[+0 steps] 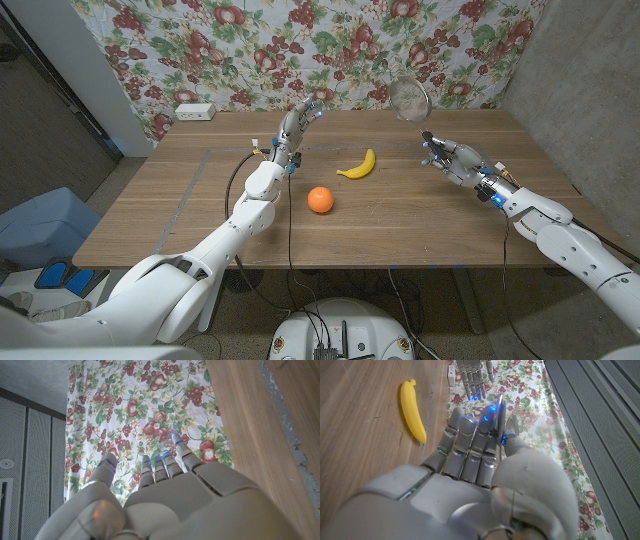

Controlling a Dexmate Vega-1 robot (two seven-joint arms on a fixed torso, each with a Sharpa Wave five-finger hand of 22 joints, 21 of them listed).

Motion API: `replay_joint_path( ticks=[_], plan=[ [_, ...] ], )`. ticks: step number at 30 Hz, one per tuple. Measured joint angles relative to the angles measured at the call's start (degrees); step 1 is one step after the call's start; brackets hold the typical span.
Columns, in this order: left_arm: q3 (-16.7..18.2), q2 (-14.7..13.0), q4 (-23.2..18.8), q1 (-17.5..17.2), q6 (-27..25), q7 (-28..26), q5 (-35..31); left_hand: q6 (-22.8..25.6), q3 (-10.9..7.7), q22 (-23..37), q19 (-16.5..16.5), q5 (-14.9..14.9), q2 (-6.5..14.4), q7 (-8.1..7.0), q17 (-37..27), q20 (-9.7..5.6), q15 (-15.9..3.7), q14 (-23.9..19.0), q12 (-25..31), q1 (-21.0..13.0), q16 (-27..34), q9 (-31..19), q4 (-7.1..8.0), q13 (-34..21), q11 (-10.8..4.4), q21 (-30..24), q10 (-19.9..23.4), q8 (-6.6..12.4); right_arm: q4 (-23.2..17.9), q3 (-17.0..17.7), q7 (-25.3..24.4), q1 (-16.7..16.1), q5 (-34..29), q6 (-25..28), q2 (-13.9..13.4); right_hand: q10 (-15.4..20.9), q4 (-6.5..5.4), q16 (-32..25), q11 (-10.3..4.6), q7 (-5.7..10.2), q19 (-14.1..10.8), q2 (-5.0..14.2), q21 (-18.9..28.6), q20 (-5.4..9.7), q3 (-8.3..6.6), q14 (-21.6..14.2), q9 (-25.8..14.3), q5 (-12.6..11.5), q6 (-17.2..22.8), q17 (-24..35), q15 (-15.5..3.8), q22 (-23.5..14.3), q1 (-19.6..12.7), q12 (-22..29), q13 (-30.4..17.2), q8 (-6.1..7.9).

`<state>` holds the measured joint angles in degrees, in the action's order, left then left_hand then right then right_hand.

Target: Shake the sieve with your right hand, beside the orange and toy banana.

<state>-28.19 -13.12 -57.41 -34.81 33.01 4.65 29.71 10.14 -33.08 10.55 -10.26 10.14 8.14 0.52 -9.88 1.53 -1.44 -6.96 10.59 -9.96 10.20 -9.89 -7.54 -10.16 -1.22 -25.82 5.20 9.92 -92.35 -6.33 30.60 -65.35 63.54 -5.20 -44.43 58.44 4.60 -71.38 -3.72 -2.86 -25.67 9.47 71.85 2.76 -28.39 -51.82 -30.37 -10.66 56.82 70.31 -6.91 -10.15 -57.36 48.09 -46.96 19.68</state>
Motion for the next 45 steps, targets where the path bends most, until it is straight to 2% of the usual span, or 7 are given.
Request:
replay_joint_path(
  ticks=[9, 14, 16, 26, 35, 45],
  plan=[
    [0.0, 0.0, 0.01, 0.01, 0.0, 0.0, 0.0, 0.0, -0.03, 0.0, -0.21, 0.0, -0.22, 0.0, 0.0, -0.21, 0.0, 0.0, 0.0, 0.22, 0.0, 0.0, -0.03, 0.0, 0.0, 0.44, 0.0, 0.0, -0.1, 0.19, -0.59, -0.28, -0.48, 0.13, 0.02, 0.0, 0.0, 0.0, 0.0, 0.0, 0.0, -0.03, 0.0, 0.0, 0.0, 0.0, -0.05, -0.2, 0.0, 0.0, 0.0, 0.0, -0.01, 0.0, -0.16, -0.07],
    [0.0, -0.1, -0.26, -0.04, 0.01, -0.11, -0.04, 0.0, -0.17, 0.0, -0.21, 0.0, -0.22, 0.0, 0.0, -0.21, 0.0, 0.0, 0.0, 0.22, 0.0, 0.0, -0.17, 0.0, 0.0, 0.44, 0.0, 0.0, -1.57, 0.24, -2.46, -0.66, -1.4, 1.72, -1.62, 0.0, 0.0, 0.0, 0.0, -0.01, 0.0, -0.03, 0.23, 0.0, 0.0, 0.0, -0.05, -0.2, -0.01, 0.0, 0.0, 0.0, -0.01, 0.0, -0.02, -0.07],
    [-0.01, -0.2, -0.56, -0.21, 0.0, -0.22, -0.09, 0.0, -0.17, 0.0, -0.21, 0.0, -0.22, 0.0, 0.0, -0.21, 0.0, 0.0, 0.0, 0.22, 0.0, 0.0, -0.17, 0.0, 0.0, 0.44, 0.0, 0.0, -2.94, 0.2, -4.24, -0.81, -2.09, 3.43, -3.17, 0.0, 0.0, 0.0, 0.0, -0.01, 0.0, -0.03, 0.23, 0.0, 0.0, 0.0, -0.05, -0.2, -0.01, 0.0, 0.0, 0.0, -0.01, 0.0, 0.01, -0.08],
    [-0.03, -0.63, -1.61, -0.73, -0.62, -0.6, -0.24, 0.0, -0.16, -0.01, -0.21, 0.0, -0.22, 0.0, -0.01, -0.21, 0.0, 0.0, 0.0, 0.22, 0.0, 0.0, -0.16, 0.0, 0.0, 0.44, 0.0, 0.0, -5.68, -0.83, -9.85, -0.43, -3.69, 10.11, -6.81, 0.0, 0.0, 0.0, 0.0, -0.01, 0.0, -0.04, 0.23, 0.0, 0.0, -0.09, -0.04, -0.19, -0.01, 0.0, 0.09, 0.0, -0.01, -0.07, 0.18, -0.22],
    [-0.07, -0.85, -2.17, -0.89, -1.18, -0.74, -0.26, -0.21, -0.4, -0.01, -0.2, 0.0, -0.46, 0.21, -0.01, -0.21, 0.0, 0.0, 0.0, 0.45, 0.0, 0.0, 0.07, 0.0, 0.0, 0.44, 0.0, 0.0, -7.57, -2.98, -12.43, 2.03, -4.54, 16.75, -10.78, 0.0, 0.0, 0.0, 0.0, -0.01, 0.0, -0.04, 0.22, 0.0, 0.0, -0.09, -0.02, -0.14, -0.01, 0.0, 0.09, 0.0, -0.01, -0.07, 0.1, -0.28],
    [-0.08, -0.91, -2.26, -0.91, -1.51, -0.74, -0.23, -0.21, -0.63, -0.01, -0.2, 0.0, -0.45, 0.21, -0.01, -0.21, -0.32, 0.31, 0.0, 0.45, 0.0, 0.0, -0.15, 0.0, 0.0, 0.44, 0.0, 0.0, -8.57, -4.6, -13.74, 3.92, -4.9, 21.06, -12.94, 0.0, 0.0, 0.0, 0.0, -0.02, 0.0, -0.04, 0.22, 0.0, 0.0, -0.09, -0.28, 0.02, -0.02, 0.0, 0.09, 0.0, -0.02, -0.06, 0.1, -0.29]
  ],
)
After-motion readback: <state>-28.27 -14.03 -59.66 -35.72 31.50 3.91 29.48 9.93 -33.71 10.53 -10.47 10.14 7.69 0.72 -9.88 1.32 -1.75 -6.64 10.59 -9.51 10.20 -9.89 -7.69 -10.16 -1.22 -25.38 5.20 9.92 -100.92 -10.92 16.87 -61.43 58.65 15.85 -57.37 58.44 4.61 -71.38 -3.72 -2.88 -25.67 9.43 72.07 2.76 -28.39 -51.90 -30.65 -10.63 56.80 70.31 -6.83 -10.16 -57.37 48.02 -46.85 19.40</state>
